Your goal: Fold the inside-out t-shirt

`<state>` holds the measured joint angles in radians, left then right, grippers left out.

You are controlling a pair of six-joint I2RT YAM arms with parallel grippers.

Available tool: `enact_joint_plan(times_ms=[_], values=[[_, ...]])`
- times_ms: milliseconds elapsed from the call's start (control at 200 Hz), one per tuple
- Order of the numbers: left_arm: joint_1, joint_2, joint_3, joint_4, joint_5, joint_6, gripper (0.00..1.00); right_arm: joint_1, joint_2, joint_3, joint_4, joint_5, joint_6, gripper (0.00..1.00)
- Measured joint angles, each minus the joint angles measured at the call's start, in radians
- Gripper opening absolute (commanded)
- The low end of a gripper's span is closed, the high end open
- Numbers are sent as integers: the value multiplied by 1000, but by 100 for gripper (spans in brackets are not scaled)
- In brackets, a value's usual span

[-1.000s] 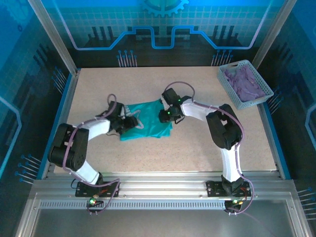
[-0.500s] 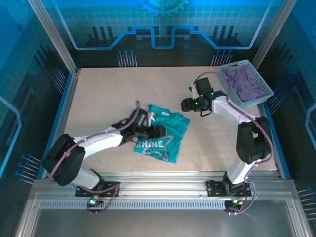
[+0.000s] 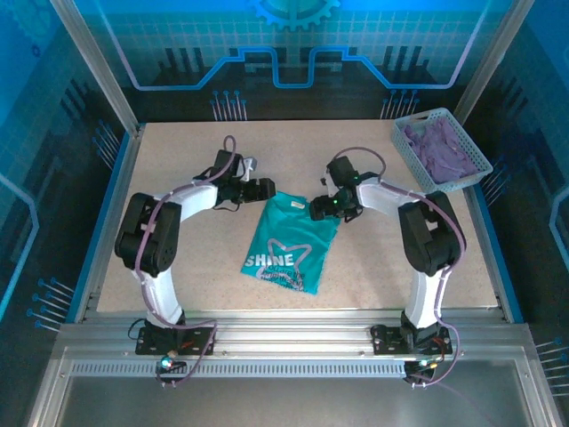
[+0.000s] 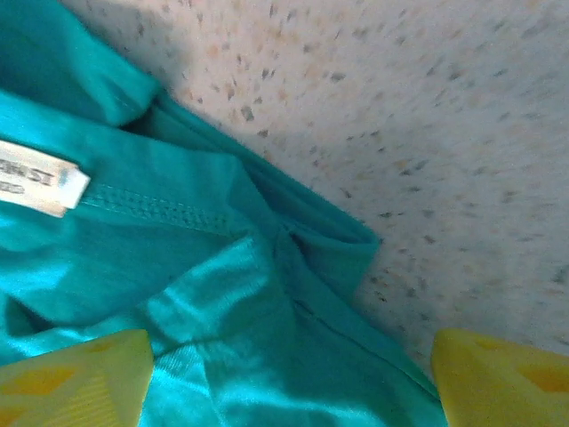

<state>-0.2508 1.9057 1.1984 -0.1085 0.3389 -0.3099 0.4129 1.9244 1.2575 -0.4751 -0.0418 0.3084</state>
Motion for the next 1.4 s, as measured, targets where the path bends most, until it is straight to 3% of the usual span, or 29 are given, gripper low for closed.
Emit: enact_joint_plan(times_ms=[370, 935, 1080, 1235, 1401], values=[[-45, 107, 58, -72, 90, 85, 73, 23, 42, 40, 5, 47, 46, 64], [-39, 156, 97, -94, 134, 74, 11, 19, 69, 47, 84, 5, 104, 21], [-27, 156, 97, -84, 132, 43, 1, 15, 70, 47, 115, -38, 98, 9], [-9, 150, 82, -19, 133, -3, 0, 7, 69, 47, 153, -74, 77, 1], [11, 110, 38, 44, 132, -51, 0, -13, 52, 45, 189, -116, 67, 0]])
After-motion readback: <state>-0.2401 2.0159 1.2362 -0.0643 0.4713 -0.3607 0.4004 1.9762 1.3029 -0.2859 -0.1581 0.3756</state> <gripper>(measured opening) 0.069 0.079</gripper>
